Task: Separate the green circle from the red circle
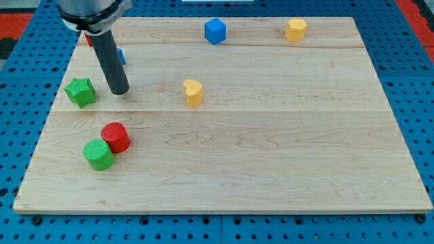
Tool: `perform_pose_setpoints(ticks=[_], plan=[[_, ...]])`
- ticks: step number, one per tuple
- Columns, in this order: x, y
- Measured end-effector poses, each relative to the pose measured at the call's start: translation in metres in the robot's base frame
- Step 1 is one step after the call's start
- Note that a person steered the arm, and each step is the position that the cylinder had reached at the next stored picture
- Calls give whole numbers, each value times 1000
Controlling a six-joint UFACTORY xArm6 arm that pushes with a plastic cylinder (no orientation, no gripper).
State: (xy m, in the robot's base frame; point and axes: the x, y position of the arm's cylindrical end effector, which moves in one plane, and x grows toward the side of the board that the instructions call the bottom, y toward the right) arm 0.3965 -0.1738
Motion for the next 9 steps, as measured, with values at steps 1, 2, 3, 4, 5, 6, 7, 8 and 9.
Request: perform_pose_setpoints(ticks=[1,2,3,4,5,6,7,8,9], plan=[[0,0],[0,0],[4,-2],[8,10],[57,-13],[86,-46],[134,-35],[135,43],[148,1]])
